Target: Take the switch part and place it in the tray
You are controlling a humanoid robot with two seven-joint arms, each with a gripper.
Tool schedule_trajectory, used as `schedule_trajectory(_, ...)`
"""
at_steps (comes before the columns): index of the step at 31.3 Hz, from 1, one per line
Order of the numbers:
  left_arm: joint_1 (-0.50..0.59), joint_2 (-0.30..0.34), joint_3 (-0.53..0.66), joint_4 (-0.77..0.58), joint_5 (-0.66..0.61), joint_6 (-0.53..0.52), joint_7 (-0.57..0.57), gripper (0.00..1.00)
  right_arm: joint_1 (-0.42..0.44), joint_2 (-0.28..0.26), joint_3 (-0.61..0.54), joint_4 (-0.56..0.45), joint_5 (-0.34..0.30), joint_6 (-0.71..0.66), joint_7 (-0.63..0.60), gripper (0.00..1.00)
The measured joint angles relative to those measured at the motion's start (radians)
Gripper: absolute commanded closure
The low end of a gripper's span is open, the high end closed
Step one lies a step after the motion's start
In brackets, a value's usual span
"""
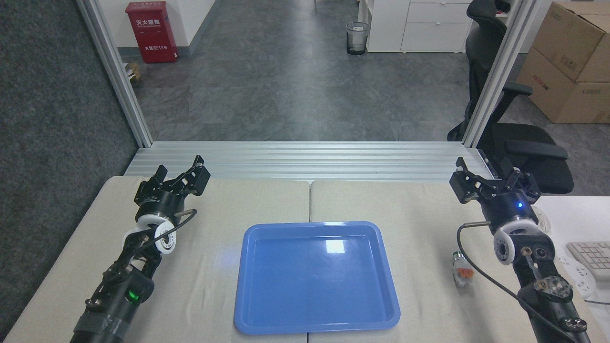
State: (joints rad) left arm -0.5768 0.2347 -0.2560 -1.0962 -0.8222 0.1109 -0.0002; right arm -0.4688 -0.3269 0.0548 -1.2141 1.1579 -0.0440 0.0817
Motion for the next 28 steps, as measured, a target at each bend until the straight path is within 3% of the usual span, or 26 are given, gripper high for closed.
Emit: schedule_trajectory(28, 0.000, -0.001, 0.000, 0.000, 0.000, 0.000, 0.000, 0.00, -0.060, -0.011, 0.022, -0.001, -0.009, 0.031, 0.069, 0.01)
